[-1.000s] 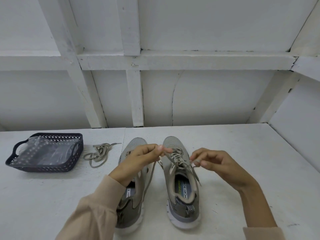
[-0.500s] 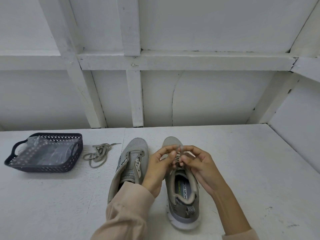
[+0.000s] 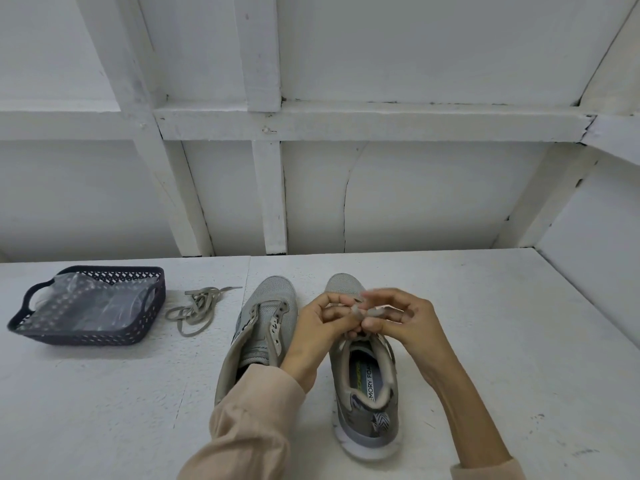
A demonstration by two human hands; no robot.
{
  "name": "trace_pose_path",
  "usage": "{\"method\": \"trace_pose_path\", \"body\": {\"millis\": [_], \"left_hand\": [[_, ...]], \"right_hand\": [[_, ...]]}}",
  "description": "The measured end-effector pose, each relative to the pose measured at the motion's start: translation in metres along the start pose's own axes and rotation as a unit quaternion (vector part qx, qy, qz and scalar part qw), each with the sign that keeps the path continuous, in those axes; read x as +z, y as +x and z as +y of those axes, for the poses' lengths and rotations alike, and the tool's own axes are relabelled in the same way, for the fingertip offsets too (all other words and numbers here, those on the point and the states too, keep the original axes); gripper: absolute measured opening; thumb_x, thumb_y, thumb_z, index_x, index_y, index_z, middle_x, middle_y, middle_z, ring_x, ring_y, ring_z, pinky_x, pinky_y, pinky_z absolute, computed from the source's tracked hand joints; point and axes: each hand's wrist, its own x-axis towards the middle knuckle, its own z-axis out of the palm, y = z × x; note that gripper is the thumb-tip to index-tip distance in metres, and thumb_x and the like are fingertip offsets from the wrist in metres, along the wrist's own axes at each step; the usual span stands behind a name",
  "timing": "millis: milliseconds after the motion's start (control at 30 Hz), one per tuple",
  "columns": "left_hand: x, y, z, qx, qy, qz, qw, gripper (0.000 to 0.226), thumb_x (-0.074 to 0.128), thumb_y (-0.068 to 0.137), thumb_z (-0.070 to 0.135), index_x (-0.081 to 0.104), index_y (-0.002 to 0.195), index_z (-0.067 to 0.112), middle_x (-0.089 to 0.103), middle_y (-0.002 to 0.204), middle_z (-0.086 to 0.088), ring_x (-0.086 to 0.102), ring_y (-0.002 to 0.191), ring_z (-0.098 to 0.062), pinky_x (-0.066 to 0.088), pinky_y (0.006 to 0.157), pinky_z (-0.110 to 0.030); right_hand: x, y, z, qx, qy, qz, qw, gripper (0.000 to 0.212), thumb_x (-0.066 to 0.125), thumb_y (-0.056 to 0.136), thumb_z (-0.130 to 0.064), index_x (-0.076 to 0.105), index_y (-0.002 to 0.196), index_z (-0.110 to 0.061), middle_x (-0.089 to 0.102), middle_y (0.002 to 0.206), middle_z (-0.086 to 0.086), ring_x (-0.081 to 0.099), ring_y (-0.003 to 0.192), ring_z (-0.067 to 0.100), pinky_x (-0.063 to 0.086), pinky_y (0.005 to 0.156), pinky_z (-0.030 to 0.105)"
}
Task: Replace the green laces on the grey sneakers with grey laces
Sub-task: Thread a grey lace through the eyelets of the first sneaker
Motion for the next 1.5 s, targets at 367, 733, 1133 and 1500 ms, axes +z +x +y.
{"method": "trace_pose_path", "body": {"millis": [367,733,1133,1500], "left_hand": [[-0.003,-0.008,-0.006,0.288,0.326,0.012,0.900,0.020,0.068,0.078,-0.007,0.064,0.077,0.012,0.069,0.082,0.003,0.068,0.079,-0.011,0.057,0.072,-0.029],[-0.008,-0.009,-0.009,0.369,0.378,-0.028,0.849,0.016,0.075,0.078,0.006,0.069,0.089,0.015,0.067,0.093,0.007,0.062,0.095,-0.009,0.051,0.083,-0.028],[-0.038,-0.008,0.005,0.213,0.409,0.126,0.878,0.022,0.083,0.069,0.006,0.074,0.067,0.025,0.069,0.064,0.015,0.063,0.064,-0.002,0.048,0.063,-0.015],[-0.051,-0.020,0.008,0.176,0.433,0.061,0.882,0.021,0.081,0.074,0.013,0.073,0.071,0.031,0.070,0.071,0.018,0.066,0.073,-0.004,0.052,0.073,-0.023]], "right_hand": [[0.003,0.000,0.012,-0.017,-0.156,0.112,0.981,0.015,0.080,0.074,-0.008,0.077,0.073,-0.022,0.070,0.067,-0.004,0.054,0.056,0.011,0.048,0.058,0.027],[-0.015,-0.004,0.001,0.137,-0.003,-0.113,0.984,0.014,0.063,0.086,-0.021,0.071,0.080,-0.012,0.051,0.062,-0.003,0.040,0.054,0.007,0.029,0.049,0.017],[-0.038,-0.012,0.006,0.120,-0.045,0.056,0.990,0.003,0.072,0.079,0.001,0.073,0.080,0.003,0.054,0.052,0.010,0.043,0.047,0.017,0.037,0.043,0.018],[-0.041,-0.014,0.009,0.128,-0.137,0.060,0.980,0.006,0.074,0.081,-0.004,0.075,0.075,-0.006,0.063,0.063,0.010,0.054,0.053,0.016,0.046,0.049,0.023]]}}
